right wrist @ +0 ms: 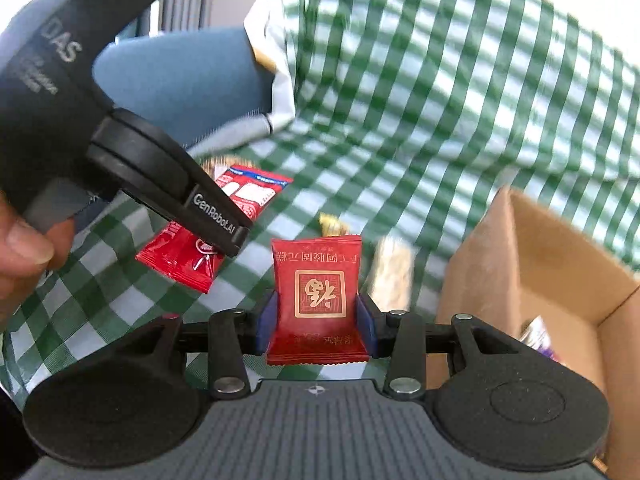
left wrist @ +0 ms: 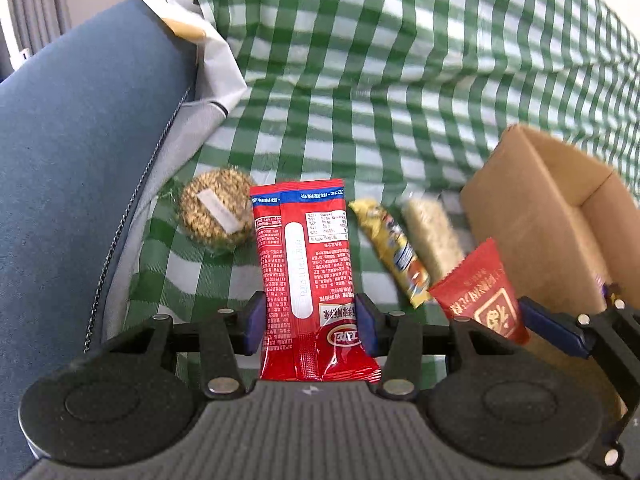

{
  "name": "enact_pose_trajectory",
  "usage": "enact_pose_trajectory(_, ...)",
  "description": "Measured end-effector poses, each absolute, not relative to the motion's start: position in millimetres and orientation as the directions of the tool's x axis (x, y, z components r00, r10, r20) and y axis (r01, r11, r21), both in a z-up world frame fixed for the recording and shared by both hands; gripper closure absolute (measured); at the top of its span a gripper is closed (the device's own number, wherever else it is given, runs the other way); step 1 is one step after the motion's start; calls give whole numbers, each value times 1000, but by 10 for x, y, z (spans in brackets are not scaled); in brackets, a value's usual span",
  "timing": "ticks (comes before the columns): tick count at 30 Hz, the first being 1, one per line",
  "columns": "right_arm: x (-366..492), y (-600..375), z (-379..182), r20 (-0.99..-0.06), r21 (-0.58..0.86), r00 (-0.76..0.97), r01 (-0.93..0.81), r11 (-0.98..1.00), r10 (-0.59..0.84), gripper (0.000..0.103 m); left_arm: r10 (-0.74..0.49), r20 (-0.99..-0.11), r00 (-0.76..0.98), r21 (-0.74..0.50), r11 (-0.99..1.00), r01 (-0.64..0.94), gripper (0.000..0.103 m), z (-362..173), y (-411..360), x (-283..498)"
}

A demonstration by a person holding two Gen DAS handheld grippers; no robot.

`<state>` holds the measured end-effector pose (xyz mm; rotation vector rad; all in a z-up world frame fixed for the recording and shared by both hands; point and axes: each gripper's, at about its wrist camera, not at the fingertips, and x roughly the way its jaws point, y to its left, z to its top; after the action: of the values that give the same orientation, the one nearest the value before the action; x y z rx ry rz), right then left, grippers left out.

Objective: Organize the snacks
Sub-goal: 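Lift the red candy packet over the box with the right tool while the left tool lifts the wafer packet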

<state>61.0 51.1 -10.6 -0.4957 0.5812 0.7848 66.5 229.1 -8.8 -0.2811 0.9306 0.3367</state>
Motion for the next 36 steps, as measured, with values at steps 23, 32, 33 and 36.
enact_pose_trajectory(23, 912, -385, 542, -362, -160, 804, -553, 818, 472, 59, 113, -623, 774, -209, 930, -304, 52, 303, 1925, 771)
enact_pose_trajectory(32, 1171, -914, 585, -349, -89, 854, -441, 893, 387, 59, 41, -569, 821, -213, 957, -195, 52, 382, 1576, 826)
enact_pose_trajectory(33, 1198, -960, 580, -350, -88, 857, -431, 898, 377, 59, 34, -565, 824, -212, 959, -185, 52, 377, 1544, 824)
enact_pose_trajectory(36, 1252, -1097, 570, -354, -81, 866, -404, 911, 353, 59, 12, -552, 834, -212, 965, -154, 52, 377, 1434, 840)
